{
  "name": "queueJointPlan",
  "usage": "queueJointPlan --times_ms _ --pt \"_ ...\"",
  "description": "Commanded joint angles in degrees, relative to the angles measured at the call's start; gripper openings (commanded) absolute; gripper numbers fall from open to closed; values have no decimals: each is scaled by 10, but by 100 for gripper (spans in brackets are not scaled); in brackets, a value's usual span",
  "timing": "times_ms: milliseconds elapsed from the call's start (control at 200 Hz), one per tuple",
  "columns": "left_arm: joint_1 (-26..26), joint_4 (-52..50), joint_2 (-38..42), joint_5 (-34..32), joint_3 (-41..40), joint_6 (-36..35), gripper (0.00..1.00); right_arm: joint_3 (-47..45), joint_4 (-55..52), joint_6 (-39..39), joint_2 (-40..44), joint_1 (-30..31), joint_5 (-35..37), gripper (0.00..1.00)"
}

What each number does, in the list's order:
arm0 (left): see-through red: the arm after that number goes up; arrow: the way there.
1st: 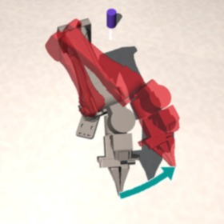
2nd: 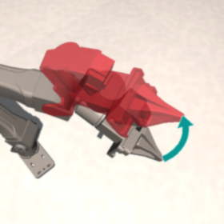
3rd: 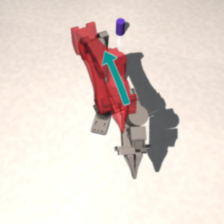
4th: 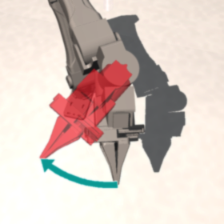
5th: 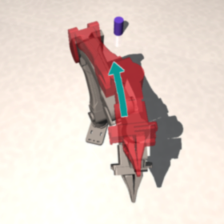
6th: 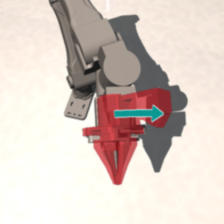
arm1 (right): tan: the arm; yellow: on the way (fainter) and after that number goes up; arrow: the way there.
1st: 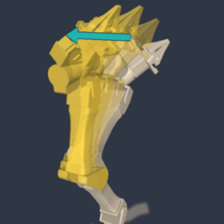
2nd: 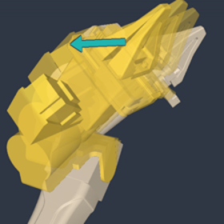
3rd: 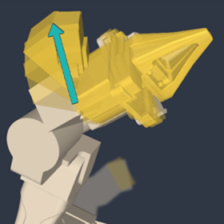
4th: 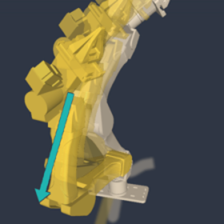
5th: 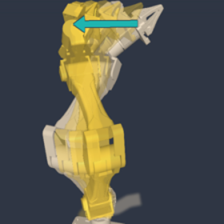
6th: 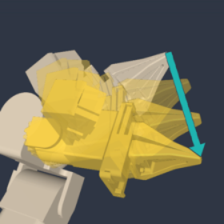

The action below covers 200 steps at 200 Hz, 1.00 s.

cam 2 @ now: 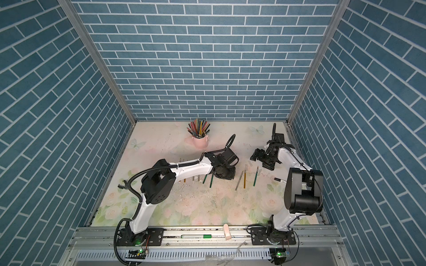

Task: Remove protective caps from carving knives
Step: Place the carving knife at the center of the board, then pick up the carving knife from the center of the board.

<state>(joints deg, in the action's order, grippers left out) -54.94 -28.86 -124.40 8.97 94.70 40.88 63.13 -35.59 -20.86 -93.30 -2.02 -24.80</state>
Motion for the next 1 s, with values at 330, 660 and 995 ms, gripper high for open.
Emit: queueJointPlan --times_ms 330,660,995 --pt "3 -46 72 -65 -31 -5 81 9 -26 63 4 -23 -41 90" --pt "4 -93 124 -111 -101 -15 81 6 -18 59 1 -29 -63 90" --pt "17 -123 112 -135 -115 -19 56 -19 8 31 12 -27 -90 91"
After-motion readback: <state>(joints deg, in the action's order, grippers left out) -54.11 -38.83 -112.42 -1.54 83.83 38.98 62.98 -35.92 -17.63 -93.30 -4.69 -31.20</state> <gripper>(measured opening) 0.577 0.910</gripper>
